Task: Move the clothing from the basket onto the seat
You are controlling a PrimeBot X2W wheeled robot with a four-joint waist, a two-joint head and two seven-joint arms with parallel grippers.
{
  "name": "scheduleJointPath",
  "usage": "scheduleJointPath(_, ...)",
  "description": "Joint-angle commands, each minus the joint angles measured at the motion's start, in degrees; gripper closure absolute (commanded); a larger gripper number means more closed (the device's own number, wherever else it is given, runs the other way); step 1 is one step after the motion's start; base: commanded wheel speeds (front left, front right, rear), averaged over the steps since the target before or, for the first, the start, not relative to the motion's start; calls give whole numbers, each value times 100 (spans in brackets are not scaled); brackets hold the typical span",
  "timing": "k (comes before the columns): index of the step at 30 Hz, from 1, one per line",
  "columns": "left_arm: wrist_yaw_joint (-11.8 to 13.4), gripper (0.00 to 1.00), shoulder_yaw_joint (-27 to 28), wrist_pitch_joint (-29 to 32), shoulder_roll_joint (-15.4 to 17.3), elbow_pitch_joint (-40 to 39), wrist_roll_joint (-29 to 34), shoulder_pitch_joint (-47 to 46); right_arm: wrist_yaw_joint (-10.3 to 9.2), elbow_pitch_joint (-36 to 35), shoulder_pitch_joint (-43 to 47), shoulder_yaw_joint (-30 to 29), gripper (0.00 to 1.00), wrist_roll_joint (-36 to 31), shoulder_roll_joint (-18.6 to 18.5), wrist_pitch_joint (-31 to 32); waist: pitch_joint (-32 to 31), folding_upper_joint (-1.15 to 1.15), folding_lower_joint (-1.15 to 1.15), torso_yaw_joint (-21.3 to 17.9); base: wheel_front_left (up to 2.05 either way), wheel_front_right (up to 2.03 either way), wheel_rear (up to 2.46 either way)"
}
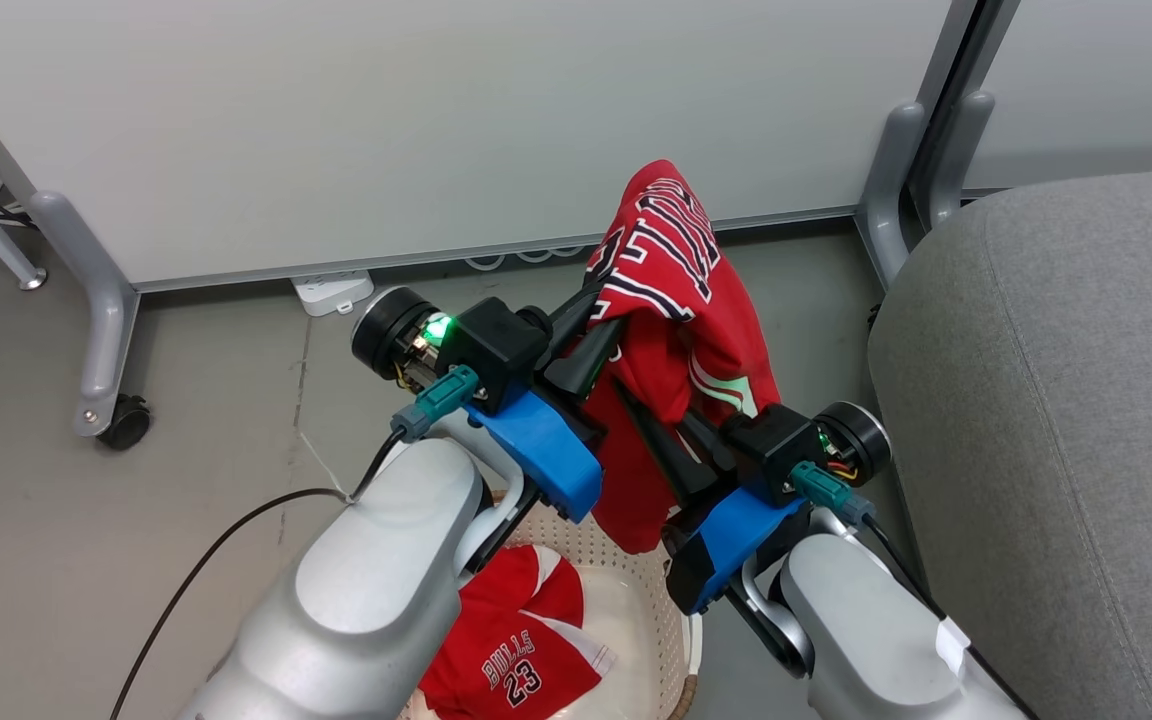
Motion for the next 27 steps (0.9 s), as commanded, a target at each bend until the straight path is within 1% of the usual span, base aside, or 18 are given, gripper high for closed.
scheduleJointPath(1,1,100,20,-20,0,-16,-26,-76,-4,27,-63,21,100,0,-9,-2,-2,0,0,-2,0,0,0)
scheduleJointPath(14,2,100,0,-20,0,19,-54,-42,-4,13,-51,95,100,59,-9,-2,3,0,0,-10,0,0,0)
scheduleJointPath(15,8,62,20,-20,0,16,-56,-40,-4,12,-54,98,100,60,-9,-2,7,0,0,-13,0,0,0)
scheduleJointPath(16,10,0,24,-20,0,29,-63,-34,-4,12,-57,101,100,60,-9,-2,9,0,0,-15,0,0,0)
scheduleJointPath(27,9,0,-11,-19,3,70,-50,-52,-4,3,-65,98,100,85,-9,-2,46,0,0,-37,0,0,0)
